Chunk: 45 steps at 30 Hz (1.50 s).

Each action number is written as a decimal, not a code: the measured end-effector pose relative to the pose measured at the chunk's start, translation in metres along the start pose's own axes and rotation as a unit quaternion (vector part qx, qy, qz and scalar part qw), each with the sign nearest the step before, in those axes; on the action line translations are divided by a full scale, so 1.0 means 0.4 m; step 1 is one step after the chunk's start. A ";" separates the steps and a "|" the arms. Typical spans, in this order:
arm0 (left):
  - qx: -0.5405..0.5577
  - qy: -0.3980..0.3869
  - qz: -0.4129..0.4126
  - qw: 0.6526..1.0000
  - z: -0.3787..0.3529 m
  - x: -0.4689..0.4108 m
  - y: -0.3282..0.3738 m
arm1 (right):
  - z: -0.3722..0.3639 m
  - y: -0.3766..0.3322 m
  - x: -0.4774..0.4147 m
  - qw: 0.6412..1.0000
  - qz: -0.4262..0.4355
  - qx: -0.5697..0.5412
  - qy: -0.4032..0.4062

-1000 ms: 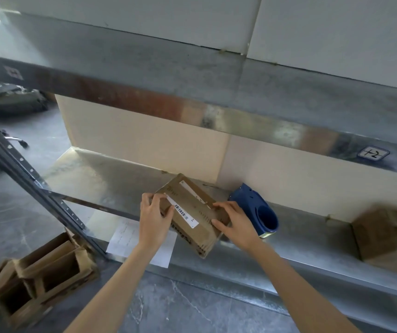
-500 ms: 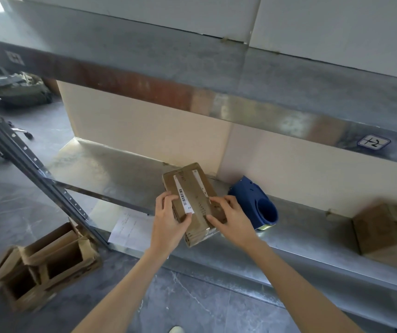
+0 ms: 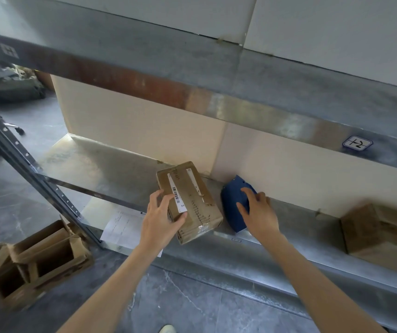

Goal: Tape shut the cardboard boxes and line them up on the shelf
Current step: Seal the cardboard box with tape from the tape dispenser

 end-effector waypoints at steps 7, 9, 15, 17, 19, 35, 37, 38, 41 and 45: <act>0.012 0.000 0.008 1.000 0.000 -0.002 -0.002 | -0.085 0.009 -0.017 0.977 -0.014 -0.167 -0.133; 0.014 -0.003 0.013 1.000 0.000 -0.006 -0.006 | -0.092 0.010 -0.024 0.973 -0.018 -0.180 -0.141; 0.016 -0.006 0.019 1.000 -0.002 -0.006 -0.007 | -0.086 0.013 -0.042 0.963 -0.008 -0.207 -0.170; 0.017 -0.006 0.019 1.000 -0.001 -0.006 -0.008 | -0.081 0.009 -0.048 0.966 0.006 -0.188 -0.177; 0.018 -0.006 0.019 1.000 -0.001 -0.006 -0.006 | -0.076 -0.002 -0.049 0.966 0.025 -0.180 -0.182; 0.032 -0.039 0.002 0.999 0.058 -0.027 0.028 | 0.074 -0.037 -0.017 0.992 0.080 -0.085 -0.039; 0.033 -0.052 -0.010 0.998 0.074 -0.028 0.040 | 0.087 -0.071 0.004 0.986 0.123 -0.089 -0.066; 0.037 -0.059 -0.016 0.997 0.080 -0.027 0.048 | 0.093 -0.089 0.018 0.982 0.143 -0.093 -0.083; 0.059 -0.066 -0.027 0.996 0.098 -0.027 0.073 | 0.113 -0.144 0.071 0.968 0.198 -0.105 -0.115; 0.101 -0.072 -0.045 0.991 0.118 -0.032 0.100 | 0.149 -0.217 0.159 0.951 0.284 -0.093 -0.074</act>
Point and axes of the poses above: each hand's wrist, its own x-axis away from the middle knuckle, its own z-axis out of the back of the hand, y = z × x, the point moved 10 cm from there along -x, towards the middle knuckle, and after that the axes turned 8 degrees about -z, right-handed, at the moved point
